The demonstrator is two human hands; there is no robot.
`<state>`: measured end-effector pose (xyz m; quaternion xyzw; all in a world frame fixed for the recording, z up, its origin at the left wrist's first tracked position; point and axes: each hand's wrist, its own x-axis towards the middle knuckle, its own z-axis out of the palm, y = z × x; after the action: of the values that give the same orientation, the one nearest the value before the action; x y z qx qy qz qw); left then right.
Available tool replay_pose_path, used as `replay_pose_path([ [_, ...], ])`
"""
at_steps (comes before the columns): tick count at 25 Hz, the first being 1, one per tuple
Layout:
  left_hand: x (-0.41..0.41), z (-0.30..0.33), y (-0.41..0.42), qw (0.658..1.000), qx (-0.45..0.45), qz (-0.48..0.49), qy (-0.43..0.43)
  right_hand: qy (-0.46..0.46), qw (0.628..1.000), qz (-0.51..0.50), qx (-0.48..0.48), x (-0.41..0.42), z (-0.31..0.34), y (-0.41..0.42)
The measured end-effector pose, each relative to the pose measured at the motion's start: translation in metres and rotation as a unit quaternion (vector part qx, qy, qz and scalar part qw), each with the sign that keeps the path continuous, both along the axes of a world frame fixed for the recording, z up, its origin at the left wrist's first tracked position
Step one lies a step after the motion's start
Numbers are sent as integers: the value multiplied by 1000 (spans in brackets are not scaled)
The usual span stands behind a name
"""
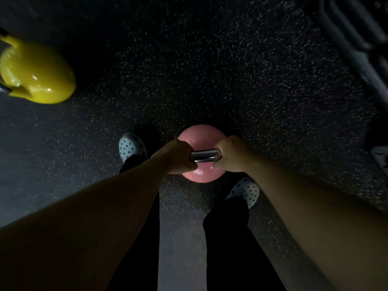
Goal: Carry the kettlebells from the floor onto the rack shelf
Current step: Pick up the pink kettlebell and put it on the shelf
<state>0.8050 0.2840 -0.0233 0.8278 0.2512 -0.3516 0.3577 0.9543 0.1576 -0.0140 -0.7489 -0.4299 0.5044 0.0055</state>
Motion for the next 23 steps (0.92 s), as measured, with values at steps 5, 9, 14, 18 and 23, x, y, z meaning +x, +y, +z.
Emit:
replay_pose_path([
  [5, 104, 82, 42, 990, 31, -114, -77, -23, 982, -181, 45, 60, 77, -5],
  [9, 191, 151, 67, 967, 110, -186, -135, -115, 960, -213, 141, 129, 133, 11],
  [14, 302, 239, 93, 948, 157, -187, -204, -206, 926, -212, 236, 236, 216, 34],
  [18, 400, 279, 123, 896, 195, -217, -335, -274, 887, -239, 284, 323, 261, 55],
  [23, 518, 297, 164, 825, 205, -284, -444, -363, 838, -290, 287, 413, 286, 90],
])
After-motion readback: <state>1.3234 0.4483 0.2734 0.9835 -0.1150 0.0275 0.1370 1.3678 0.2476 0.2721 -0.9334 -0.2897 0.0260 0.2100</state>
